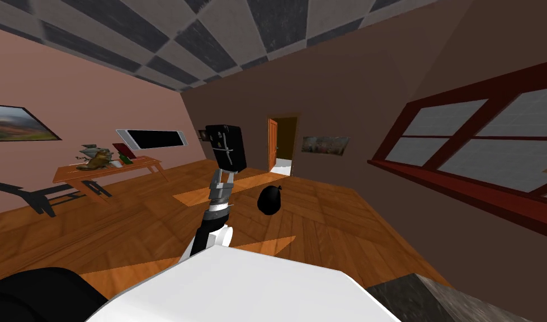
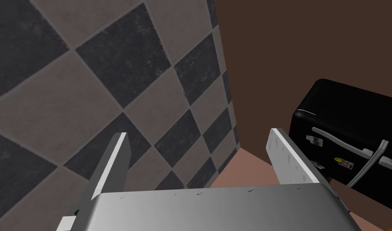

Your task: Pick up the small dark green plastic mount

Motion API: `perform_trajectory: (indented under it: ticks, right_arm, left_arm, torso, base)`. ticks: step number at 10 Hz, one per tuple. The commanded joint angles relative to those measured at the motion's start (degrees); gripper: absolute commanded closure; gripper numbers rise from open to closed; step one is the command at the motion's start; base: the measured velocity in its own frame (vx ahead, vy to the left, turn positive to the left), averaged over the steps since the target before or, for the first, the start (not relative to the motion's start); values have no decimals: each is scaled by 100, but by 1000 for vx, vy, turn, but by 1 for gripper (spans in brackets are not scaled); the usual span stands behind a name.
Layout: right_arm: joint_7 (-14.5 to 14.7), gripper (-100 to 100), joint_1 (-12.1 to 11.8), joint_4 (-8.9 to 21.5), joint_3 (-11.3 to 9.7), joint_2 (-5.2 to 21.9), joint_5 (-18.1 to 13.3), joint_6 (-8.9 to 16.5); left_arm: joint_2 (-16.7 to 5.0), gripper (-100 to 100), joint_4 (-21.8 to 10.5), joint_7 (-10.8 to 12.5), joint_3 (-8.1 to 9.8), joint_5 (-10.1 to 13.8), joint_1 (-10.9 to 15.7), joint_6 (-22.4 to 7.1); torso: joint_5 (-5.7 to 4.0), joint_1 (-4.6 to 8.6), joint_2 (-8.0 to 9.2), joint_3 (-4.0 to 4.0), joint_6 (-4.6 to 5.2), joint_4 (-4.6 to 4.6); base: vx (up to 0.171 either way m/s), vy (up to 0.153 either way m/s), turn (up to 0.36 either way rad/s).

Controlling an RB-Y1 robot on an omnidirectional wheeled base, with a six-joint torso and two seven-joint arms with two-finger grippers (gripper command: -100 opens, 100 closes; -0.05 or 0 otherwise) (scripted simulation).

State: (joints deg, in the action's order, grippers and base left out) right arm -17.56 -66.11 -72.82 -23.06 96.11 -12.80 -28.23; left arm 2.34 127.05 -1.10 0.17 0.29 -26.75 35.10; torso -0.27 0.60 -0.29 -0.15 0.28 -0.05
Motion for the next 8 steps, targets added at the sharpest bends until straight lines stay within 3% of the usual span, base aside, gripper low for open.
perform_trajectory:
  ticks: [1, 3, 8]
  right_arm:
    - [103, 100, -40, -35, 49, 55, -31, 11]
    - [459, 100, -114, -51, 245, 173, -152, -45]
    - [1100, 100, -225, -76, 538, 351, -333, -130]
  left_arm:
    - [0, 0, 0, 0, 0, 0, 0, 0]
    - [-1, 0, 0, 0, 2, 0, -4, 1]
    - [-1, 0, 0, 0, 2, 0, -2, 1]
  torso:
    - [0, 0, 0, 0, 0, 0]
    - [-2, 12, -70, -38, 17, -14]
    - [-9, 32, -70, -41, -2, -15]
  base:
    - [99, -14, -308]
    - [293, -33, -469]
    - [191, -36, -361]
